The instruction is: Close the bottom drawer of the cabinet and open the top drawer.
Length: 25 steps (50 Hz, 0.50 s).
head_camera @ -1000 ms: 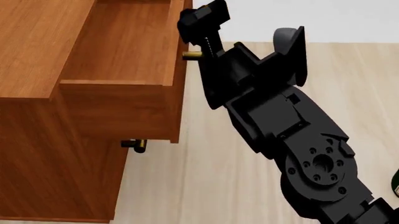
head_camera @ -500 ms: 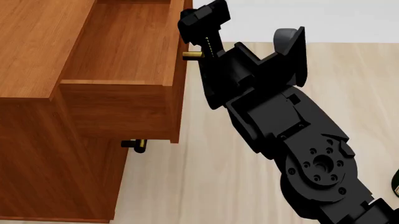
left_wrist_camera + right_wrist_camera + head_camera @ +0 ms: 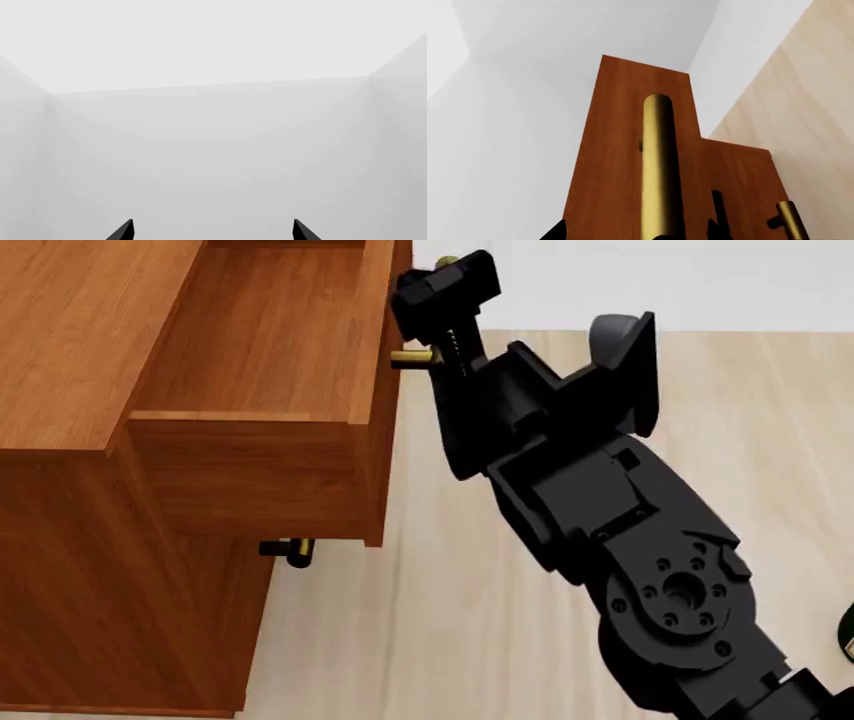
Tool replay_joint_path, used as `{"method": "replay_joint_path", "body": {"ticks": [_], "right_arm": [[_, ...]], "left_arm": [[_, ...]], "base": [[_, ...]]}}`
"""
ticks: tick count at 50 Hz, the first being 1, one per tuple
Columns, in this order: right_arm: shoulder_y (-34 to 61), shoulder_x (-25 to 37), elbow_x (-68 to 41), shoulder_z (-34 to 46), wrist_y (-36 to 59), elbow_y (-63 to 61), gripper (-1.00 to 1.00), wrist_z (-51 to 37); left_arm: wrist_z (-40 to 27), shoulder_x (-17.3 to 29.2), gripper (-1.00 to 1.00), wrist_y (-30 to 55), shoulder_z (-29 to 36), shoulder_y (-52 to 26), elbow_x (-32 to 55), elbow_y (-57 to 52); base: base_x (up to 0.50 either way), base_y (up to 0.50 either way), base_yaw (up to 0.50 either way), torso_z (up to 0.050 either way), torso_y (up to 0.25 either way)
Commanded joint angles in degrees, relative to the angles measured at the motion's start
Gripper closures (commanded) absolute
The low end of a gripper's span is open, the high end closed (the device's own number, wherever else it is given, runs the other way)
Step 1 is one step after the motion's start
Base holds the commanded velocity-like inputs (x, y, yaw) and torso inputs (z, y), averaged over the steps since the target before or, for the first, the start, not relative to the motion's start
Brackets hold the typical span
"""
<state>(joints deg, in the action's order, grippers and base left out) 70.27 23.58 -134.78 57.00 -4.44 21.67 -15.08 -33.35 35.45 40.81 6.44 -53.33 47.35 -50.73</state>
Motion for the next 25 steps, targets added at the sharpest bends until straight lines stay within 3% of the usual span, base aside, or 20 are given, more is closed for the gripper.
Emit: {"method": "replay_joint_path", "body": {"ticks": [1,25], "right_arm": [[-0.6,-0.3,0.1,0.1,0.2,1.1,-1.00,0.3],[-1.4,3.0,-0.1,-2.4,-1.6,-2.3,-1.00,-0.1]], "left_arm": [[-0.4,0.3,-1.00,0.0,-0.2,-0.1,0.6,-0.3],[-0.4,0.1,-1.00,-0.3,0.8,-0.8,0.4,0.3]], "base": [[0.00,0.00,0.00,0.000,0.000],[0.00,0.00,0.00,0.000,0.000]]}}
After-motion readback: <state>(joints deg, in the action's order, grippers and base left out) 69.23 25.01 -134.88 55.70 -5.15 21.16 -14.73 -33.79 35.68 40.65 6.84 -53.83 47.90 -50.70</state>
